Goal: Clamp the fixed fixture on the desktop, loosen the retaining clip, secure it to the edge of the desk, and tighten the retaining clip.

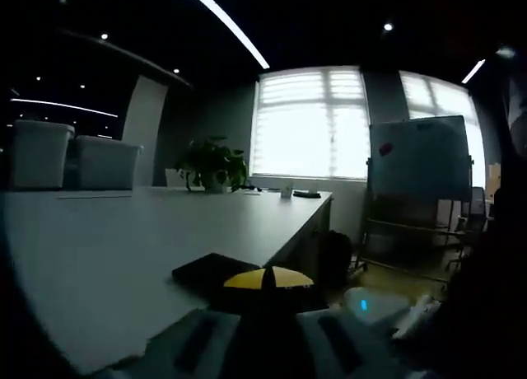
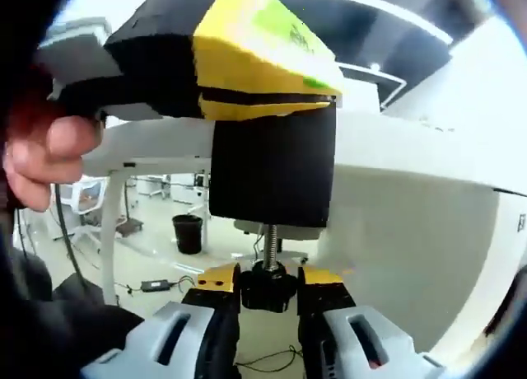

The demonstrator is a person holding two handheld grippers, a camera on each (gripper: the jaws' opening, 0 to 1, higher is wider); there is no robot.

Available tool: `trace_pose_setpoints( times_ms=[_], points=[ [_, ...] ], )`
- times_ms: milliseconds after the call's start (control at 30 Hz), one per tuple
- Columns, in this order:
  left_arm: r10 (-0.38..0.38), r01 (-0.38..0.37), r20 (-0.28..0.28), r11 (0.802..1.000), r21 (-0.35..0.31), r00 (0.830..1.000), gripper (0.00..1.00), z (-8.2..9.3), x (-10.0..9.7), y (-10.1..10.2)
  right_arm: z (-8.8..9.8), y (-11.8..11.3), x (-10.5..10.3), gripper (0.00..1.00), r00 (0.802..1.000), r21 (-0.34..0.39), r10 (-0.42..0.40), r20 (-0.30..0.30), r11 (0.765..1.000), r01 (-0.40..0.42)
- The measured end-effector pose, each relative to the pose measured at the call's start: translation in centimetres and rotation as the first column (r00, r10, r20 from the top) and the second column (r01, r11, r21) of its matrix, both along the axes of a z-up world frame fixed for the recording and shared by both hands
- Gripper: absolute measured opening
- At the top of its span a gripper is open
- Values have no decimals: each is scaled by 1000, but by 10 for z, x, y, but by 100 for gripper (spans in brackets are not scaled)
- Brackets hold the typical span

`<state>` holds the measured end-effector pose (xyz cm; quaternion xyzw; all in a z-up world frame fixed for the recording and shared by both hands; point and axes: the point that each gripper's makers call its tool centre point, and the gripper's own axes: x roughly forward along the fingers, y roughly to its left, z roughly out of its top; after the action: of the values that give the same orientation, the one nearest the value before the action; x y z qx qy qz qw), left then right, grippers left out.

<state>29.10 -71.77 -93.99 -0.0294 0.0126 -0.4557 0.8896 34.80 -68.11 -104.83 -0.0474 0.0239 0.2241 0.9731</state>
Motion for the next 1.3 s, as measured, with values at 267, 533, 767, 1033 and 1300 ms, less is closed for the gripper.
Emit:
trace_pose_setpoints(
  times_ms=[267,533,767,1033,1300],
  points=[
    [18,-18,-3,1000,2,1000,1,-1,3,1,1,10,-4,24,932,-19,362,13,932,-362],
    [35,-35,-18,999,9,999,1,-4,8,3,1,16,-14,24,746,7,665,14,746,-665],
    [37,-37,-8,998,45,999,1,-5,8,2,2,20,-21,25,682,-22,732,19,682,-731],
    [42,-42,-2,998,41,999,1,-6,7,1,7,-8,-1,50,924,-80,371,94,928,-365],
    [50,-51,23,998,34,998,1,-6,5,5,6,-5,-23,51,995,-29,-23,96,999,26]
  ],
)
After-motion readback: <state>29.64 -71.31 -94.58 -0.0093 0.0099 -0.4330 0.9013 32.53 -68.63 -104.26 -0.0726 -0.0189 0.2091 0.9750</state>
